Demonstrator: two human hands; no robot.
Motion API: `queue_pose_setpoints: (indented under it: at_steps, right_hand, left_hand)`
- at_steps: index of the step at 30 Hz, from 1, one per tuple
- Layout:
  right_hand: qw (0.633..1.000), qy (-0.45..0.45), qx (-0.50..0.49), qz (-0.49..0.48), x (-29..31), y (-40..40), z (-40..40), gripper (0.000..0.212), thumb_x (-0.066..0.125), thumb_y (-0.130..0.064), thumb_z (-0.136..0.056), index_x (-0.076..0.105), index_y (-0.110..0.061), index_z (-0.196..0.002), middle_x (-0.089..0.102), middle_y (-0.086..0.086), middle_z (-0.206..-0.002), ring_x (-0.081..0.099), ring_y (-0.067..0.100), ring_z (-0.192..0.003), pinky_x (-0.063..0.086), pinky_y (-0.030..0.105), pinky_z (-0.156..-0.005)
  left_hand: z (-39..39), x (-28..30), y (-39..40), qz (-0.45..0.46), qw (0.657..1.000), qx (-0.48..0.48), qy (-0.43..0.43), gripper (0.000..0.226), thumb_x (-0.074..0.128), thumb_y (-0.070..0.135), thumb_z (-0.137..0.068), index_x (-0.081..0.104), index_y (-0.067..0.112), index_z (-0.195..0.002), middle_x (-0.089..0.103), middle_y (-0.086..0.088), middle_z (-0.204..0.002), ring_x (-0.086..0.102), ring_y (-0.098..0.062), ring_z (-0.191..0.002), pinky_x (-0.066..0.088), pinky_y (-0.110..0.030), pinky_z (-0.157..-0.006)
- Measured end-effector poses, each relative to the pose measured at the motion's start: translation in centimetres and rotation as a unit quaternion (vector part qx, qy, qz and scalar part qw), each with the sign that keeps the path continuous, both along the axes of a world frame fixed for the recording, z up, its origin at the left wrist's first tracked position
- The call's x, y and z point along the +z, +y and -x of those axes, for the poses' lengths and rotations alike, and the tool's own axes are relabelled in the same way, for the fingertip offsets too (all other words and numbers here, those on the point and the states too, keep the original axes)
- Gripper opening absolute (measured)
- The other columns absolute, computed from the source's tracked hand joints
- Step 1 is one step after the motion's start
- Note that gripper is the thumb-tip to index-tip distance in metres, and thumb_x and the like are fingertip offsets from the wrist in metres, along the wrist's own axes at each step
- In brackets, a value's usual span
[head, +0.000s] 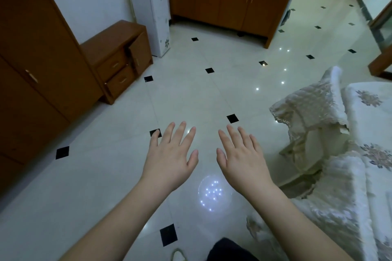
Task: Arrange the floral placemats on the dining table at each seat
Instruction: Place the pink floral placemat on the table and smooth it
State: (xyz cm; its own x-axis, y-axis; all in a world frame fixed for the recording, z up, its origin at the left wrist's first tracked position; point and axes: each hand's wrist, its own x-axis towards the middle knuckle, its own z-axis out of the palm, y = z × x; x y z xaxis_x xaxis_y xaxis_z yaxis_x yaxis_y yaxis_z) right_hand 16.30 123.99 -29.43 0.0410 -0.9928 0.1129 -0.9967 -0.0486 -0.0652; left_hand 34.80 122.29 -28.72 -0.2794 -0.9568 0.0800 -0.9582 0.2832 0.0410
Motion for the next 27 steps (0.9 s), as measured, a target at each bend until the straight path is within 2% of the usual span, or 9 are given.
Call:
queue_pose_setpoints:
  at_steps: [8, 12, 15, 17, 23, 27]
  right_hand:
    - [0.999, -0.016, -0.027, 0.025, -0.7, -8.1, 4.4, 0.057, 0.028, -0.040, -0.094, 0.056, -0.014, -0.136, 0.050, 0.011, -0.145, 0.045, 0.032, -0.135, 0.031, 0.046, -0.110]
    - [0.999, -0.028, -0.042, 0.019, -0.6, -12.7, 7.6, 0.057, 0.027, -0.041, -0.094, 0.055, -0.015, -0.137, 0.051, 0.010, -0.144, 0.045, 0.033, -0.135, 0.034, 0.048, -0.110]
    - [0.998, -0.034, -0.048, 0.022, -0.4, -16.0, 9.9, 0.057, 0.027, -0.040, -0.094, 0.056, -0.014, -0.136, 0.052, 0.009, -0.143, 0.046, 0.033, -0.133, 0.028, 0.047, -0.112]
    - [0.998, -0.032, -0.053, 0.025, -0.3, -17.9, 11.2, 0.057, 0.028, -0.040, -0.093, 0.057, -0.014, -0.134, 0.055, 0.009, -0.140, 0.049, 0.033, -0.131, 0.033, 0.048, -0.111]
    - [0.995, -0.042, -0.085, 0.024, 0.0, -22.8, 13.7, 0.056, 0.029, -0.039, -0.092, 0.060, -0.014, -0.131, 0.057, 0.008, -0.138, 0.052, 0.034, -0.128, 0.039, 0.050, -0.105]
    - [0.995, -0.034, -0.095, 0.025, -0.4, -26.5, 14.8, 0.056, 0.029, -0.038, -0.092, 0.062, -0.012, -0.129, 0.060, 0.006, -0.135, 0.054, 0.034, -0.125, 0.042, 0.051, -0.103]
  left_hand:
    - [5.1, -1.0, -9.5, -0.003, 0.999, -0.045, -0.018, 0.061, 0.028, 0.048, -0.092, 0.048, 0.021, -0.143, 0.052, -0.008, -0.144, 0.046, -0.029, -0.135, 0.036, -0.052, -0.109]
    - [8.3, -0.5, -14.6, -0.009, 0.998, -0.061, -0.024, 0.061, 0.028, 0.047, -0.093, 0.050, 0.020, -0.142, 0.053, -0.009, -0.143, 0.046, -0.030, -0.134, 0.035, -0.051, -0.109]
    - [10.8, 0.2, -18.1, -0.016, 0.998, -0.064, -0.024, 0.063, 0.022, 0.050, -0.093, 0.045, 0.023, -0.146, 0.047, -0.007, -0.148, 0.040, -0.029, -0.139, 0.028, -0.050, -0.113]
    - [12.3, 0.7, -20.2, -0.014, 0.997, -0.068, -0.022, 0.065, 0.019, 0.051, -0.093, 0.041, 0.024, -0.148, 0.043, -0.006, -0.151, 0.035, -0.028, -0.142, 0.023, -0.048, -0.115]
    - [15.4, 1.1, -25.7, -0.018, 0.997, -0.079, -0.020, 0.061, 0.025, 0.049, -0.093, 0.047, 0.022, -0.144, 0.050, -0.007, -0.146, 0.042, -0.029, -0.138, 0.031, -0.050, -0.111]
    - [16.3, 0.6, -29.9, -0.040, 0.995, -0.090, -0.005, 0.068, 0.012, 0.053, -0.092, 0.034, 0.027, -0.150, 0.038, -0.002, -0.155, 0.028, -0.025, -0.145, 0.018, -0.047, -0.117]
